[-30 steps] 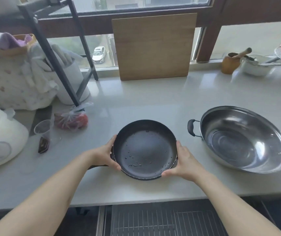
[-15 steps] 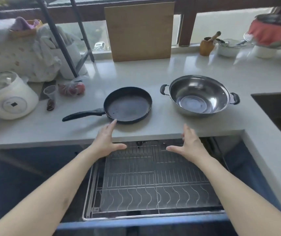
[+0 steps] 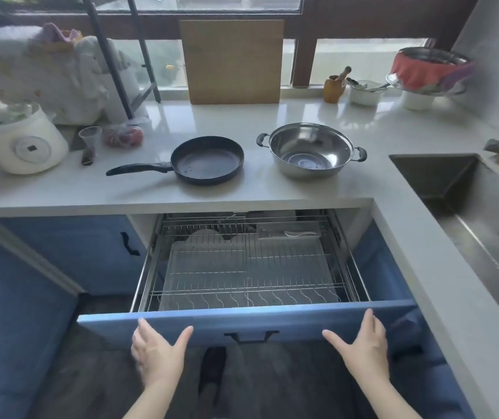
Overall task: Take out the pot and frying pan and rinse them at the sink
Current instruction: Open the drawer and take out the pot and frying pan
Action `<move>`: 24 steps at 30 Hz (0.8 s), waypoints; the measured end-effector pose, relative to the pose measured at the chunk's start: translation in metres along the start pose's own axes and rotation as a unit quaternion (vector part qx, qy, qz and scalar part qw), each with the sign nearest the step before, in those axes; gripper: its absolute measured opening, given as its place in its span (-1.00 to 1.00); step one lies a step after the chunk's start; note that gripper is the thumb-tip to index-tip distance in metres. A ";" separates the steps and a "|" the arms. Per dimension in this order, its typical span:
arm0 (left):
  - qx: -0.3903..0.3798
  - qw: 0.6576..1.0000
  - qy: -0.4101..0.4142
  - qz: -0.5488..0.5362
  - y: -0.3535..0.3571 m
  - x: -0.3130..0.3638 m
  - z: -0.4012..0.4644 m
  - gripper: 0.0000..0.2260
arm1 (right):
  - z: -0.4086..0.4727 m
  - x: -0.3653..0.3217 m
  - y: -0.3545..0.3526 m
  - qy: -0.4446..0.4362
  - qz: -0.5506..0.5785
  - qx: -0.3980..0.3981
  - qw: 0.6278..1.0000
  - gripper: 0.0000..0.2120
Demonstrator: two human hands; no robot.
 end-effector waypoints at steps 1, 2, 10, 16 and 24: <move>-0.003 1.000 -0.030 0.001 0.001 -0.005 0.004 0.00 | 0.000 0.004 0.004 0.010 -0.014 -0.010 1.000 0.11; -0.008 0.999 -0.053 0.004 0.003 -0.009 0.007 0.03 | 0.000 0.006 0.007 0.018 -0.024 -0.015 0.999 0.12; -0.033 0.996 -0.079 0.010 0.015 0.010 0.023 0.10 | 0.028 -0.010 0.035 0.060 0.000 0.022 0.998 0.14; -0.033 0.995 -0.095 -0.013 0.025 0.020 0.026 0.13 | 0.042 -0.020 0.051 0.101 0.035 0.058 0.993 0.17; -0.031 0.995 -0.092 -0.017 0.037 0.053 0.053 0.13 | 0.080 -0.038 0.056 0.097 0.035 0.066 0.993 0.16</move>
Point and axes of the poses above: each hand's wrist, its own z-axis towards the middle knuckle, its own y-axis out of the palm, x = y × z, the point moved 2 cm from there along z, towards the middle knuckle, and after that the axes turned 15 degrees about -y, right-handed, at the moved point
